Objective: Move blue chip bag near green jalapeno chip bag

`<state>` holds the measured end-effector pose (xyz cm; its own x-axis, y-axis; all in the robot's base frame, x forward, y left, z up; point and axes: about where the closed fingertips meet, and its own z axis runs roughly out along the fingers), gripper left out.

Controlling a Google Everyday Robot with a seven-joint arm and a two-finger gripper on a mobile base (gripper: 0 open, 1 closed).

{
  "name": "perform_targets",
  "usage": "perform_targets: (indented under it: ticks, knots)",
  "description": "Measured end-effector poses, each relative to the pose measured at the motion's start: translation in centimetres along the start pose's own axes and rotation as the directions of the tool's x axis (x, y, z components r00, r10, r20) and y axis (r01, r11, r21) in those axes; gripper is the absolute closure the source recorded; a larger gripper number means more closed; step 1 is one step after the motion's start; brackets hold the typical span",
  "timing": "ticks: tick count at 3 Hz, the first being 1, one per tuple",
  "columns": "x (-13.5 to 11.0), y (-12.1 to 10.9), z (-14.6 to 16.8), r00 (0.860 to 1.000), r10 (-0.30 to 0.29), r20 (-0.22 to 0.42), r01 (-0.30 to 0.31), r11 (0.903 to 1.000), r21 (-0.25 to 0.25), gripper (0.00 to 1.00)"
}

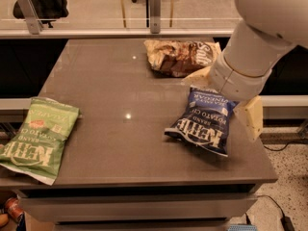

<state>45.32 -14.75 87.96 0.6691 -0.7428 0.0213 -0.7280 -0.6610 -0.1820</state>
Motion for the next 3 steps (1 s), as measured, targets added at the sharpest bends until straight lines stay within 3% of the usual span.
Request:
perform_targets:
  ticks: [1, 2, 3]
  knots:
    - [0.0, -0.2, 1.8, 0.997, -0.079, 0.009, 0.079, 0.996, -0.041, 0.11]
    - [0.2, 0.1, 3.4, 0.994, -0.111, 0.024, 0.112, 0.9906, -0.078, 0.27]
    - [0.4, 0.2, 4.5, 0.992, -0.12, 0.038, 0.123, 0.9871, -0.103, 0.51]
